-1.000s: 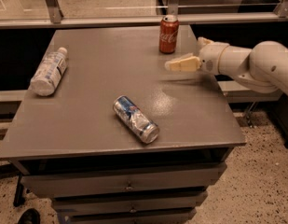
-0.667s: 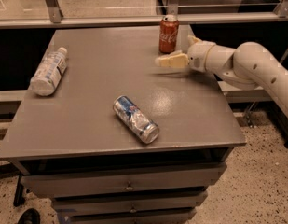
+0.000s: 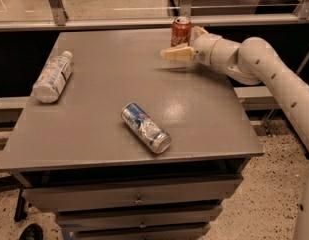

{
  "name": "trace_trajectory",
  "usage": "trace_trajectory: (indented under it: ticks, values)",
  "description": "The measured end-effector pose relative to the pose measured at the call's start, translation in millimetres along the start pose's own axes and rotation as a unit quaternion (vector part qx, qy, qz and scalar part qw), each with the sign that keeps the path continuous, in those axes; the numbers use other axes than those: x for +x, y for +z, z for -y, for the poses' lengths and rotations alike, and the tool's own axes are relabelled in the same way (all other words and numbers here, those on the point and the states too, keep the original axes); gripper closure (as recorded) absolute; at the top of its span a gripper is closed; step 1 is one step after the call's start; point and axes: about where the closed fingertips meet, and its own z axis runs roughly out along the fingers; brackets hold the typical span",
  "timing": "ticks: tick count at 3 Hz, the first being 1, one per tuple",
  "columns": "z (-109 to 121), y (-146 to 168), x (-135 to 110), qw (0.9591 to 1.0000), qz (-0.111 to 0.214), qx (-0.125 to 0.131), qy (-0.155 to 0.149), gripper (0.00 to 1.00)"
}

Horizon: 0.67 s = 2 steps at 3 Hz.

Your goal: Move coke can near redbull can

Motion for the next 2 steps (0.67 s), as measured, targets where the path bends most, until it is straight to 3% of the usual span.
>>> trace_trajectory:
  ticks: [1, 2]
  values:
    - [4.0, 15.4, -3.2, 1.0, -0.002, -0.003, -0.008, 0.18]
    - [2.8, 19.3, 2.3, 0.9999, -0.011, -0.005, -0.005, 0.42]
